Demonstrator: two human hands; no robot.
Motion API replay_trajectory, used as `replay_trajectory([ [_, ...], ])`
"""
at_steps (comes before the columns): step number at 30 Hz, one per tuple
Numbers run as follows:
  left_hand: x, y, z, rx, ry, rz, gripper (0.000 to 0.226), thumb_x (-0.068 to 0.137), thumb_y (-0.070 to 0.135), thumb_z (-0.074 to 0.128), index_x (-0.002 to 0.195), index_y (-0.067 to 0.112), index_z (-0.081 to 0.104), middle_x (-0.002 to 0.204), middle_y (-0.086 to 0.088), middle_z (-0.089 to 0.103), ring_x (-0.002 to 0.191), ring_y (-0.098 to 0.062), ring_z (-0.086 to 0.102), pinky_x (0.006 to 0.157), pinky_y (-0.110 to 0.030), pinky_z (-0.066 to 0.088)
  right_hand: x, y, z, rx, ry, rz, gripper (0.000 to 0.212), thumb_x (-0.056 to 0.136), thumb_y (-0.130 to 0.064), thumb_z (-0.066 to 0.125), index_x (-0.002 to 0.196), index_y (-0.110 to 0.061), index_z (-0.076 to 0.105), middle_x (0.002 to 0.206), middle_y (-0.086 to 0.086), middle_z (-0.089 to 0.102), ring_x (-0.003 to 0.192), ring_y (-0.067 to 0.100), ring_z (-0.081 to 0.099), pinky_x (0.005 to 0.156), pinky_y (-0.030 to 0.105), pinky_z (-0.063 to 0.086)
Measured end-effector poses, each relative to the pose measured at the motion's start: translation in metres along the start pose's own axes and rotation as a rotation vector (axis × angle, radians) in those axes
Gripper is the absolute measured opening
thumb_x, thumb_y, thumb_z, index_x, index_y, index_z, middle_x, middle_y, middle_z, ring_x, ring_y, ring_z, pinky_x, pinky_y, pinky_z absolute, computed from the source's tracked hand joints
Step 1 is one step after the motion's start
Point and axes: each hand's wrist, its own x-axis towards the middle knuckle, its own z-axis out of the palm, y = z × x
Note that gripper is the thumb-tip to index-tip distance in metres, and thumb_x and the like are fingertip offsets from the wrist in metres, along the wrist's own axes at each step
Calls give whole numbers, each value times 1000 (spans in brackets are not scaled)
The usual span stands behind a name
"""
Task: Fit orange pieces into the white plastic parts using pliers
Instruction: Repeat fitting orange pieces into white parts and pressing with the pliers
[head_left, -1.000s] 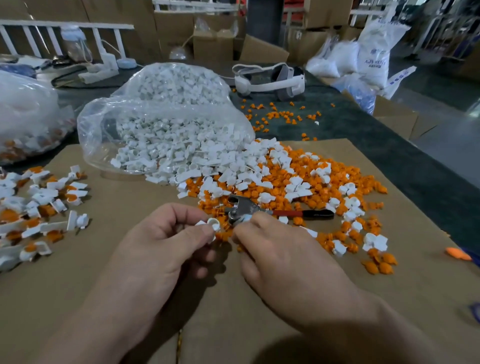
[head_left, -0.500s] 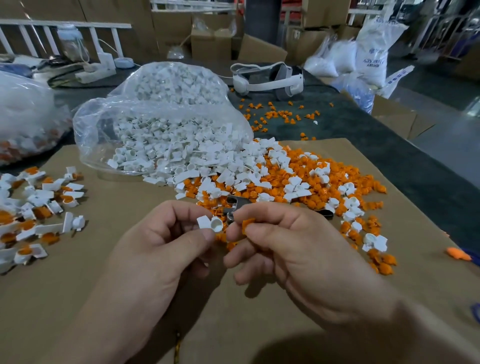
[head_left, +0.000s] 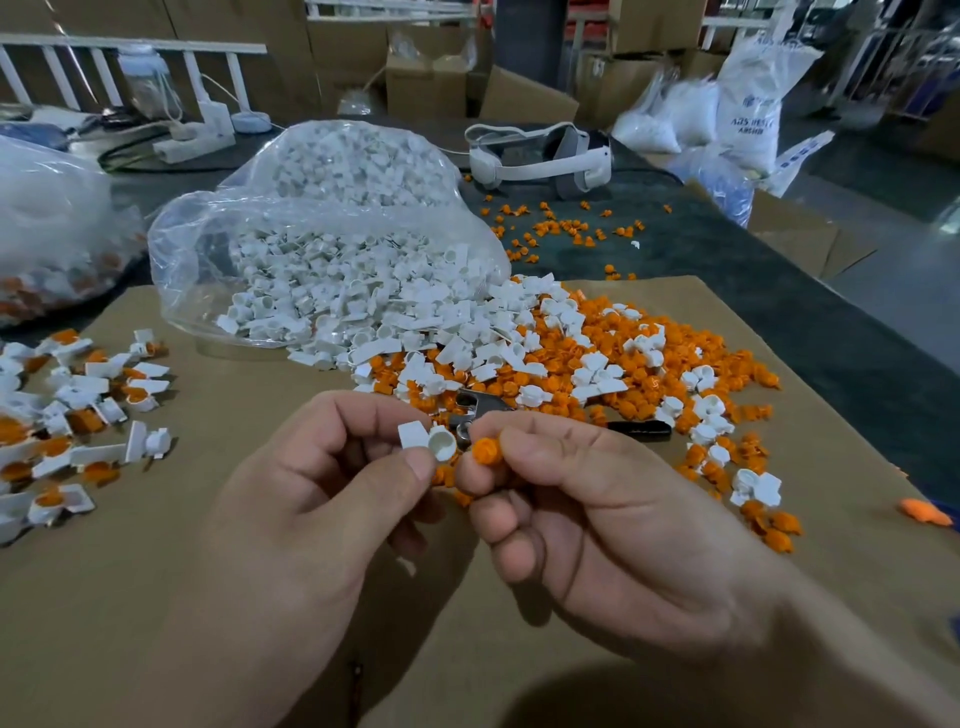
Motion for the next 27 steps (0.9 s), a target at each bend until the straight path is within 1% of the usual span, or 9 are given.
replay_trajectory([
  [3,-3,1,1,53,-25,21,30,65,45,71,90,30,75,67,-6,68,58,-17,66,49,-22,52,1,3,-1,-58,-3,-39,16,86,-11,62,98,-3,68,81,14,62,59,17,61,49,25,55],
  [5,-3,1,1,77,-44,28,28,67,46,70,91,31,74,69,-7,70,60,-19,67,50,-22,52,1,6,0,-186,24,-106,15,85,-15,64,95,-4,68,77,13,62,56,17,60,47,25,54],
  [7,-3,2,0,118,-57,35,28,69,47,69,92,32,73,71,-5,72,61,-19,69,50,-22,52,0,9,0,-440,92,-191,13,85,-22,66,90,-10,68,71,11,63,54,19,61,47,26,52],
  [9,-2,2,-1,153,-42,31,29,68,50,67,92,34,73,70,-2,72,61,-20,69,49,-24,53,-3,12,0,-709,177,-263,14,82,-33,68,89,-21,69,68,7,65,55,22,64,50,32,53],
  [12,-1,0,-3,176,-13,29,30,67,51,67,92,36,72,69,0,71,60,-23,69,49,-31,53,-6,16,1,-968,261,-364,8,87,-34,65,94,-34,67,75,0,68,63,17,68,57,44,59],
  [17,1,-2,-5,193,-3,30,34,65,53,69,95,37,72,67,1,70,58,-18,69,48,-24,51,-9,18,7,-1215,318,-554,12,92,-32,59,100,-40,62,91,-15,63,71,6,68,58,32,59],
  [23,0,-6,-2,178,-33,47,28,66,49,70,93,40,72,66,5,69,59,-17,70,47,-21,51,-6,15,10,-1706,353,-688,13,93,-38,44,99,-39,56,92,-22,54,89,1,56,71,19,49],
  [25,-1,-6,-3,201,-45,58,29,66,49,70,94,41,71,65,7,68,59,-16,70,47,-21,51,-6,15,11,-1785,356,-710,14,94,-36,45,102,-36,57,93,-23,54,90,-3,52,78,15,44],
  [27,-1,-6,-4,244,-60,71,31,67,51,69,97,42,70,65,7,68,59,-15,70,48,-26,53,-7,15,11,-1813,348,-715,15,95,-33,47,104,-31,59,96,-21,54,90,-4,51,77,14,42],
])
